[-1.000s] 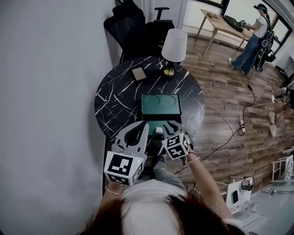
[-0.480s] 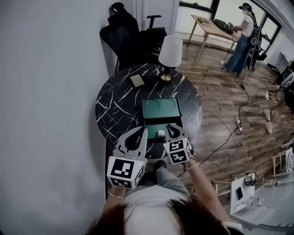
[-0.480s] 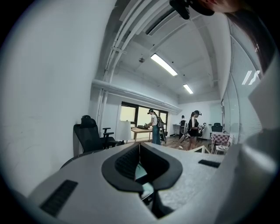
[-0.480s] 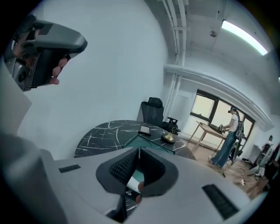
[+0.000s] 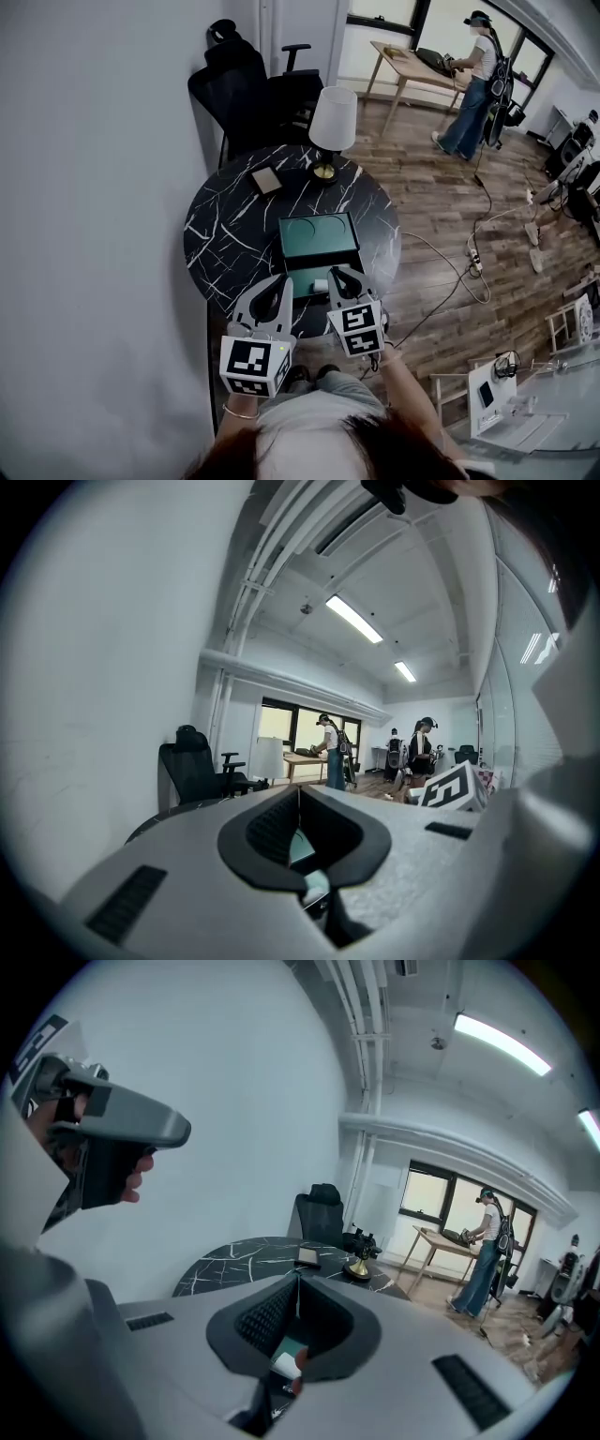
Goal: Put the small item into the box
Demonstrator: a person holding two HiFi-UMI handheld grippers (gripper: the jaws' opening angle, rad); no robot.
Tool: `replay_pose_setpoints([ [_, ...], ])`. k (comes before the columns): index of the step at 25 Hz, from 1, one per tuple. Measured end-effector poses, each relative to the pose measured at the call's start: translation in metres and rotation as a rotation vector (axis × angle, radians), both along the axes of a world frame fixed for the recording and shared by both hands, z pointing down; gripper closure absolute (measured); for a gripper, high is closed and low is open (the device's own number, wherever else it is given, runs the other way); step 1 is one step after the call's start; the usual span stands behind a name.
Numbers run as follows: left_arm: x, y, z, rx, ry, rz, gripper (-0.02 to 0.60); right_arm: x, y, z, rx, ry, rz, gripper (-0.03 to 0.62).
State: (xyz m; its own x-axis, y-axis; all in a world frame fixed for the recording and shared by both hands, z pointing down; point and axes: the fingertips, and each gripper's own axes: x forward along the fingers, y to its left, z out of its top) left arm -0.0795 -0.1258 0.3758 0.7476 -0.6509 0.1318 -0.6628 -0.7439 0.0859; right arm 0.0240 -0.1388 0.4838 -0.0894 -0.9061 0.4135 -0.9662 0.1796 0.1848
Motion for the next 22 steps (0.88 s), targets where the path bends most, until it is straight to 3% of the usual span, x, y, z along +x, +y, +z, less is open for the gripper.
replay_pose_setpoints([
  [22,0.024,0.035,0.009,0.0,-0.006,-0.043,0.572,0.014,0.043,-0.064,0.148,-0.099,-0.01,0.568],
])
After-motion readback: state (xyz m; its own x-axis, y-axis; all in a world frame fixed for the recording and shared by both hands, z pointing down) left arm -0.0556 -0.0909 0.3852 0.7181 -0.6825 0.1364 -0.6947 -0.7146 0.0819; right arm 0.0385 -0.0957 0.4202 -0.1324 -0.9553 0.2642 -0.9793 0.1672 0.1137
